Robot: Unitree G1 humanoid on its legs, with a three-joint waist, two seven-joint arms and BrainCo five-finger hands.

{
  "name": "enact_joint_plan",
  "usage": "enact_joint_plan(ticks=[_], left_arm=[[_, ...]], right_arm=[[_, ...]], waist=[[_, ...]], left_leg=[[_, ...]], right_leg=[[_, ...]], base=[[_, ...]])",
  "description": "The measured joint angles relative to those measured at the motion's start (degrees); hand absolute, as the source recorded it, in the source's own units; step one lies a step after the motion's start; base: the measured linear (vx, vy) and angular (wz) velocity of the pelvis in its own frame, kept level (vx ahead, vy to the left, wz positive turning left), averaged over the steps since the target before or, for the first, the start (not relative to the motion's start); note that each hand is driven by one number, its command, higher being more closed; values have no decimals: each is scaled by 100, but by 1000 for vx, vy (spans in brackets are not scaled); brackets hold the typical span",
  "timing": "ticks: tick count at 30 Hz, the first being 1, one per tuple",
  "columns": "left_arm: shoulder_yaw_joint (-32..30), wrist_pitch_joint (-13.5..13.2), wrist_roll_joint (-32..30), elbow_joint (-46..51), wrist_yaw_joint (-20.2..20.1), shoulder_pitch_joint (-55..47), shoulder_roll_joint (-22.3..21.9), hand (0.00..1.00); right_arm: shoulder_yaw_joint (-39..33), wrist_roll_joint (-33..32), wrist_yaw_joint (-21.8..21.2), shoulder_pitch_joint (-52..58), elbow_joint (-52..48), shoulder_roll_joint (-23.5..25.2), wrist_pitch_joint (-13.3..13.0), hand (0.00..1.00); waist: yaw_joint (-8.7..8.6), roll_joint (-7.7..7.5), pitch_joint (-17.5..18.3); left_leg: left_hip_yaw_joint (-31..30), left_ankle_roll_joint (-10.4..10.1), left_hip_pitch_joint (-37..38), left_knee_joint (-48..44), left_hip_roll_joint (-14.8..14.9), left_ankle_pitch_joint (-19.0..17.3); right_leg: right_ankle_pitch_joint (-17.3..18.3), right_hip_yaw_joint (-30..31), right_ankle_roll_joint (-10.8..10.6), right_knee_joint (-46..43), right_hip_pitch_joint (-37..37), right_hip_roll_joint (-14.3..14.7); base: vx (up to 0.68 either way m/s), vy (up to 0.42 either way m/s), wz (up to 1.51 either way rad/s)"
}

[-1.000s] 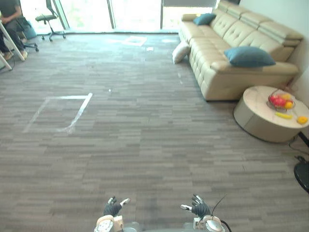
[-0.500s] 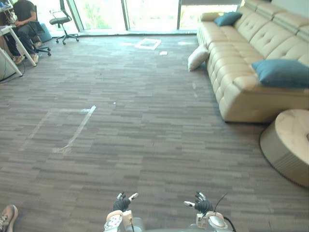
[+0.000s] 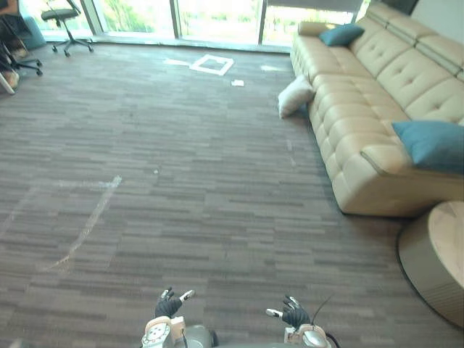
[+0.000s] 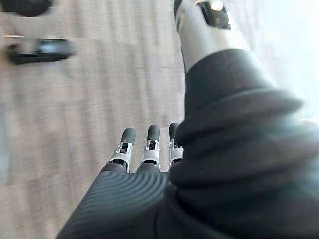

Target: Pick up cushions and gather them together orderly.

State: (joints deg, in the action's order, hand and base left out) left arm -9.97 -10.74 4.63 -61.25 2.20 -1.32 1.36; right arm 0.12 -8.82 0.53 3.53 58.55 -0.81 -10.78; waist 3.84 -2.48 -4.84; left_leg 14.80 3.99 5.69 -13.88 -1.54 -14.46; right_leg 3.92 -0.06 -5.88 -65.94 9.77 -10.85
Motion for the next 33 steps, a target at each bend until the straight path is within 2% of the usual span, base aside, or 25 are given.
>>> enact_joint_plan(ticks=[2,4,6,7,8,9,10,12,13,14,15,16,17,19,21,23,24,25,26,28,29,30,31,32,33], left_arm=[[103,24,-1,-120,-7,32,-25,0],[148,39,-2,-161,-8,80,-68,0],[244,35,-13,-141,-11,130,-129,0],[239,36,-13,-146,-10,126,-159,0],[194,41,-17,-194,-8,112,-261,0],[194,36,-70,-274,-20,131,-345,0],[203,39,-132,-275,-41,102,-411,0],[192,32,-175,-268,-54,118,-450,0],[18,31,-181,-239,-127,116,-459,0],[-50,25,-181,-222,-129,90,-459,0],[-215,19,-138,-107,-127,103,-449,0],[-238,15,-110,-60,-126,103,-428,0],[-254,11,-96,69,-120,96,-353,0],[-248,-18,-74,210,-120,33,-268,0],[-267,-39,-57,347,-114,-11,-252,0],[-390,-82,-43,374,-91,-48,-255,0],[-419,-96,-32,387,-80,-78,-231,0],[-442,-106,-6,372,-61,-97,-77,0],[-480,-101,3,332,7,-60,-29,0],[-459,-86,1,301,4,-50,34,0],[-371,-53,1,193,8,-53,68,0],[-317,-43,1,185,5,-62,62,0],[-163,-15,0,127,5,-55,67,0],[-42,5,1,34,1,-12,69,0],[-28,5,1,29,1,-9,69,0]], right_arm=[[-59,-5,-10,11,-148,-23,-98,0],[-202,-6,-30,-10,-144,-28,-122,0],[-219,-10,-41,-93,-131,-32,-143,0],[-220,-9,-41,-103,-130,-43,-145,0],[-211,-8,-45,-119,-137,-142,-145,0],[-215,-2,-36,-220,-61,-234,-97,0],[-218,10,-36,-328,47,-273,-56,0],[-218,26,-43,-361,93,-299,-14,0],[-175,38,-50,-334,86,-275,0,0],[-146,37,-49,-344,91,-266,3,0],[-126,36,-43,-390,105,-186,16,0],[-116,35,-42,-384,116,-153,24,0],[-15,-1,-39,-343,165,-64,58,0],[10,-12,-38,-351,205,14,64,0],[15,-21,0,-397,175,29,61,0],[45,-17,54,-392,153,33,62,0],[91,-14,61,-367,159,49,66,0],[141,-9,64,-353,220,132,66,0],[212,-6,52,-346,238,164,62,0],[203,-5,52,-354,252,198,63,0],[184,-1,49,-235,248,202,58,0],[183,2,46,-215,241,184,57,0],[186,15,34,-167,202,169,50,0],[188,60,1,-49,44,156,31,0],[188,64,-1,-48,29,150,26,0]], waist=[[-134,13,-26],[-151,17,-25],[-160,-13,-29],[-169,-15,-31],[-213,143,-6],[-209,343,23],[-204,392,-3],[-201,493,-25],[-211,584,-26],[-179,604,-52],[-134,668,-183],[-121,642,-210],[-48,537,-264],[-23,412,-264],[13,409,-265],[64,398,-241],[143,323,-186],[178,100,-18],[174,-79,88],[182,-151,83],[175,-184,81],[165,-157,67],[122,-77,13],[-38,-79,2],[-44,-66,0]], left_leg=[[-313,6,659,433,72,-181],[-495,-70,913,527,162,-356],[-756,-263,1224,723,236,-633],[-782,-263,1325,790,223,-688],[-858,-226,1521,886,337,-779],[-926,-354,1666,815,491,-630],[-1082,-482,1604,409,513,-356],[-1231,-621,1337,-521,608,-68],[-1469,-1279,636,-2163,736,536],[-1581,-1626,217,-3045,809,943],[-1400,-1511,-645,-4653,1084,919],[-1315,-1375,-809,-4875,1132,837],[-958,-973,-1263,-5035,1250,584],[-480,-745,-1798,-4616,1354,285],[-13,-616,-2278,-3133,1408,158],[-10,-687,-2419,-967,1197,677],[-72,-786,-2406,-927,1104,1209],[42,-729,-2452,-988,831,995],[204,-411,-2533,-1424,814,753],[268,-249,-2343,-1538,706,647],[346,-117,-1810,-1287,500,489],[343,-129,-1580,-1164,449,410],[314,-200,-1107,-874,315,221],[228,-153,-516,-517,155,171],[224,-150,-470,-489,154,169]], right_leg=[[598,-598,231,637,732,121],[682,-949,297,1647,964,174],[174,-1449,289,4294,1047,207],[-13,-1482,339,4608,1091,218],[-467,-1409,554,4428,1126,337],[-109,-1413,738,3909,1180,425],[195,-1473,887,3484,1172,343],[482,-1524,890,3447,897,416],[665,-1586,891,3741,479,559],[731,-1621,898,3888,269,628],[891,-1564,960,4287,-396,841],[947,-1542,991,4396,-591,863],[1039,-1496,953,4757,-1169,851],[1126,-1385,860,5132,-1707,774],[1224,-1201,637,5499,-2152,672],[1440,-996,395,5783,-2514,520],[1531,-850,301,5856,-2582,420],[1538,-654,426,5925,-2585,202],[1093,-240,320,5582,-2423,29],[806,-31,112,5001,-2319,-82],[242,179,-106,3552,-1848,-215],[-109,265,-197,2945,-1586,-233],[-364,417,-261,1438,-947,-225],[-139,335,-224,278,-248,-176],[-112,313,-212,244,-207,-167]], base=[[486,-29,70],[401,-84,62],[489,-175,57],[633,-226,45],[828,-226,27],[834,-225,26],[830,-230,18],[627,-223,10],[565,-176,4],[814,-164,-7],[644,-74,-15],[714,-52,-26],[500,-28,-27],[544,11,-40],[568,120,-48],[571,258,-52],[647,314,-63],[844,350,-44],[712,281,-21],[666,331,-8],[589,319,-8],[672,332,-2],[604,214,23],[498,165,27],[481,120,24]])
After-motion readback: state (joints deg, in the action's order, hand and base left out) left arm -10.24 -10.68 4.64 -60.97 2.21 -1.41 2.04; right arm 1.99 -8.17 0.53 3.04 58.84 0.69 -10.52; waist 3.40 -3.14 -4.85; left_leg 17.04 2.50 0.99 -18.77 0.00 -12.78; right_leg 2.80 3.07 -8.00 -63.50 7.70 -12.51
